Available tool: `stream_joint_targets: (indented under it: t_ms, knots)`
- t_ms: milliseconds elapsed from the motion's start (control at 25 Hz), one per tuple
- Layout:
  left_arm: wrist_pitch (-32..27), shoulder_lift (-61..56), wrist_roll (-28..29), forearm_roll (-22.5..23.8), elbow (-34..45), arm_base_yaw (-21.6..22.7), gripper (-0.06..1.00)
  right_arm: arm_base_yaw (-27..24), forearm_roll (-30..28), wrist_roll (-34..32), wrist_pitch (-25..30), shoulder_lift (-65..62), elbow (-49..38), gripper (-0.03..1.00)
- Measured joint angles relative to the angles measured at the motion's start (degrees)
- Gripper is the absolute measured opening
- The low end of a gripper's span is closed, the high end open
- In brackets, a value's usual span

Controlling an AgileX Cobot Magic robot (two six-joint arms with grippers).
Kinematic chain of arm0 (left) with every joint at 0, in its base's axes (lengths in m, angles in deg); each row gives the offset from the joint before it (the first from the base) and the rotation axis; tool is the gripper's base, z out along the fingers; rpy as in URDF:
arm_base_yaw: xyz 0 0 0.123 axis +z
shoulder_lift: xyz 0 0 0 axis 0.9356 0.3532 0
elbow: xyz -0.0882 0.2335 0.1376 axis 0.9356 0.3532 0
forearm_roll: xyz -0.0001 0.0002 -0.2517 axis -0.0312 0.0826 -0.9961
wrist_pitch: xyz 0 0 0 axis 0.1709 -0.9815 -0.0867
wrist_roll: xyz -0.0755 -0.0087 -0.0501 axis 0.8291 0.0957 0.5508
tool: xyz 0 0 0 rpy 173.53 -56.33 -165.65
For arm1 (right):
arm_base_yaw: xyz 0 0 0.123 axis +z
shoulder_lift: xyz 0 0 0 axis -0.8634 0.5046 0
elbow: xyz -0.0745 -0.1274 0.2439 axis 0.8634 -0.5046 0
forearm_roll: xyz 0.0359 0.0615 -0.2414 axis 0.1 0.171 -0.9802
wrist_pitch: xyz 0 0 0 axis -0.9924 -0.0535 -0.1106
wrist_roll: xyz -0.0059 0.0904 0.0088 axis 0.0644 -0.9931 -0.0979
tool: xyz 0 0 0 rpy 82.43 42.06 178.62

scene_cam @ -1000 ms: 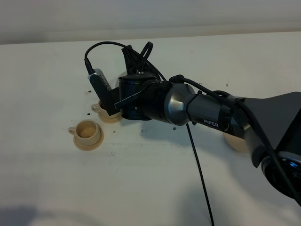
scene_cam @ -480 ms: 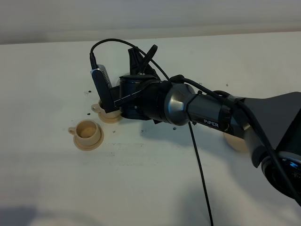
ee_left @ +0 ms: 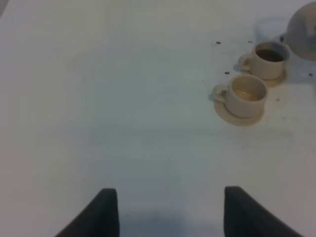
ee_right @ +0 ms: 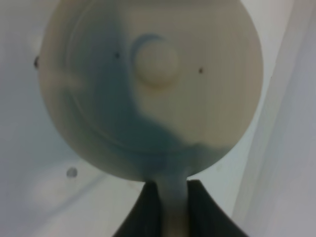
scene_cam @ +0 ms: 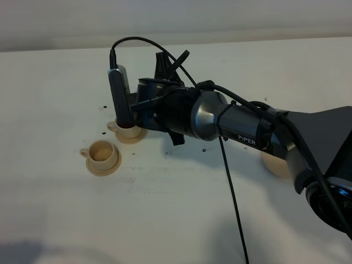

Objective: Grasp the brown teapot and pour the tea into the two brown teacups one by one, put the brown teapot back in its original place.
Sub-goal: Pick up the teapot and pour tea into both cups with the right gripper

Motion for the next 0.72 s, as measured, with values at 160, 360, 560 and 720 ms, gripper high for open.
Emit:
stream_joint_targets:
  t_ms: [160, 360, 560, 720]
  knots:
    - [0.00, 0.00, 0.00, 0.00, 0.00, 0.00, 0.47, 0.00, 1.57, 0.00, 2.98, 0.00, 1.54, 0.12]
    - [0.00, 0.00, 0.00, 0.00, 0.00, 0.00, 0.47, -1.46, 10.60, 0.00, 8.25, -0.40, 3.04, 0.12]
    - [0.00, 0.00, 0.00, 0.00, 0.00, 0.00, 0.47, -4.20, 23.80, -0.06, 11.14, -2.12, 3.19, 0.12]
    - [0.00, 0.00, 0.00, 0.00, 0.00, 0.00, 0.47, -5.34, 31.38, -0.11, 12.26, -2.72, 3.19, 0.12]
